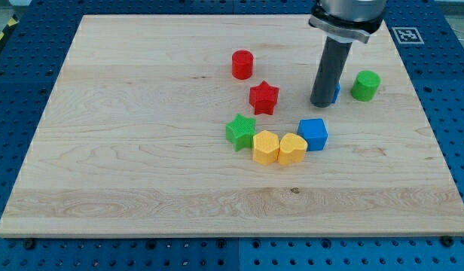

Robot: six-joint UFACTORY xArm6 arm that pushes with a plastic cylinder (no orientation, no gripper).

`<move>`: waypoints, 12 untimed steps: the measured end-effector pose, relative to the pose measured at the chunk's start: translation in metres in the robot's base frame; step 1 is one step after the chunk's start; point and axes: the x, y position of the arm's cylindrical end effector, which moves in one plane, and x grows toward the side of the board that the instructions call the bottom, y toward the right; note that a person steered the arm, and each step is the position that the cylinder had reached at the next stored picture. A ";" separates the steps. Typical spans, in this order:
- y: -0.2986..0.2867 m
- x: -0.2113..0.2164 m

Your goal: Move the blue triangle into the green circle

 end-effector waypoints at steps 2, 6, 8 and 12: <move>0.009 0.000; -0.034 -0.035; -0.014 -0.035; 0.003 -0.042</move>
